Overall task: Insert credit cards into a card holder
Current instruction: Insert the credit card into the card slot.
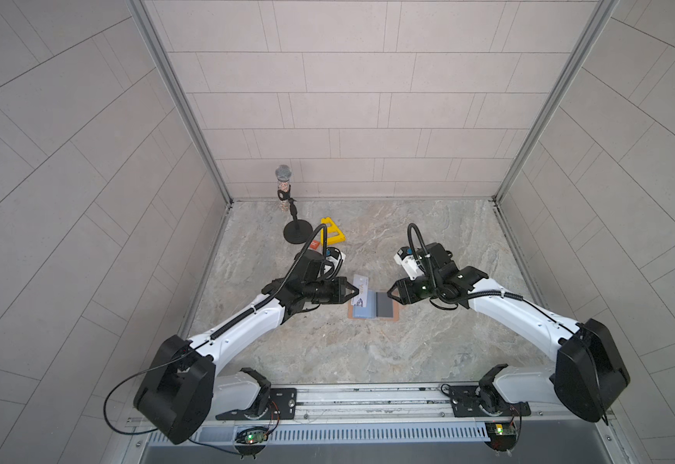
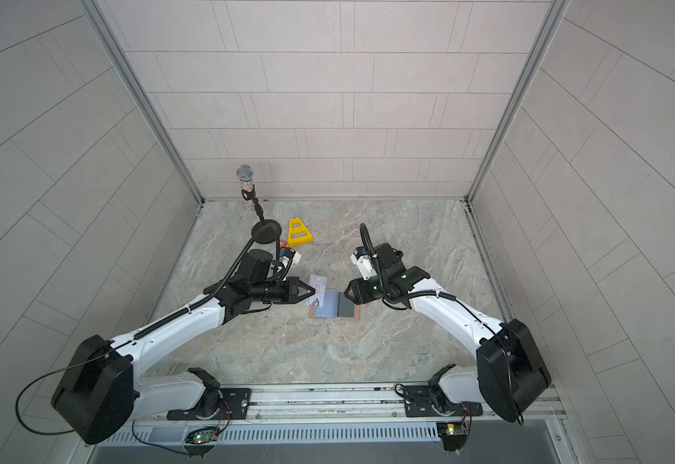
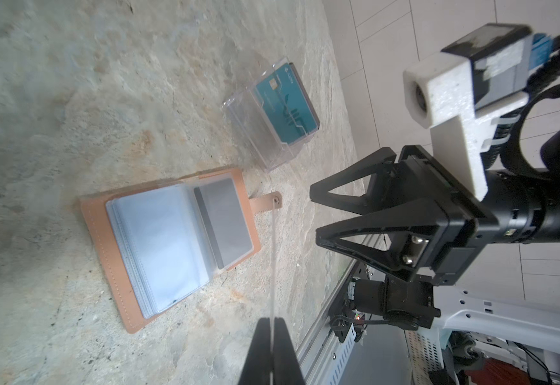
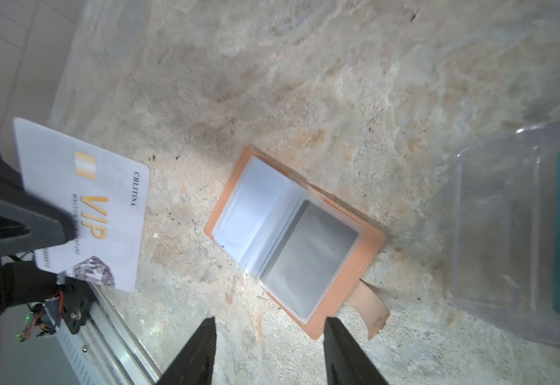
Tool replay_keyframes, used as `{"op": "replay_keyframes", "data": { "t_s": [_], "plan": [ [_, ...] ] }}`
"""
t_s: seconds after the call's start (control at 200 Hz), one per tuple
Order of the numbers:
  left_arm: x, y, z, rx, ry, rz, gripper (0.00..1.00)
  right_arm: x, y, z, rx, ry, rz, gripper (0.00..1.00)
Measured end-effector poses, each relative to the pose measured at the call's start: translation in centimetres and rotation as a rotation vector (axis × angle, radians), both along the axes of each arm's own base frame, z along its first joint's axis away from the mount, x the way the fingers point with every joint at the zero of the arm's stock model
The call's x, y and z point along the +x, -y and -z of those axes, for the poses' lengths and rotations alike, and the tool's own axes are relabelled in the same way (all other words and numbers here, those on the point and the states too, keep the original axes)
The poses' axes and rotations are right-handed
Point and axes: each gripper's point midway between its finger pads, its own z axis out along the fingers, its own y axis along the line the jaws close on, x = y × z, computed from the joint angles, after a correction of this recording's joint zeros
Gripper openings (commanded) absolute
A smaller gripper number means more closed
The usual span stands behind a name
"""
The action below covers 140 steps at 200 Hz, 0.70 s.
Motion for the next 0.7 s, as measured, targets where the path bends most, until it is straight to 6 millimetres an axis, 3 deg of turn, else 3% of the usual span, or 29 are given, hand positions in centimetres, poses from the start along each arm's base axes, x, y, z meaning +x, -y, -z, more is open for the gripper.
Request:
{"op": "replay_keyframes", "data": {
  "t_s": [0.2,0.305,0.701],
  "plan": [
    [-0.1,0.6,2.5,0.004,-0.080,0.023,0.00,0.1,0.7,3.8,-0.073,-0.086,0.045,0.35],
    [0.0,0.9,3.7,0.001,-0.110,0.027,0.00,-0.1,1.2,5.5,-0.108,-0.119,0.068,0.33],
    [0.9,2.0,6.3,-0.023,-0.171,0.026,0.00,0.3,1.7,8.5,-0.169,-0.163,0.100,0.30]
  ]
}}
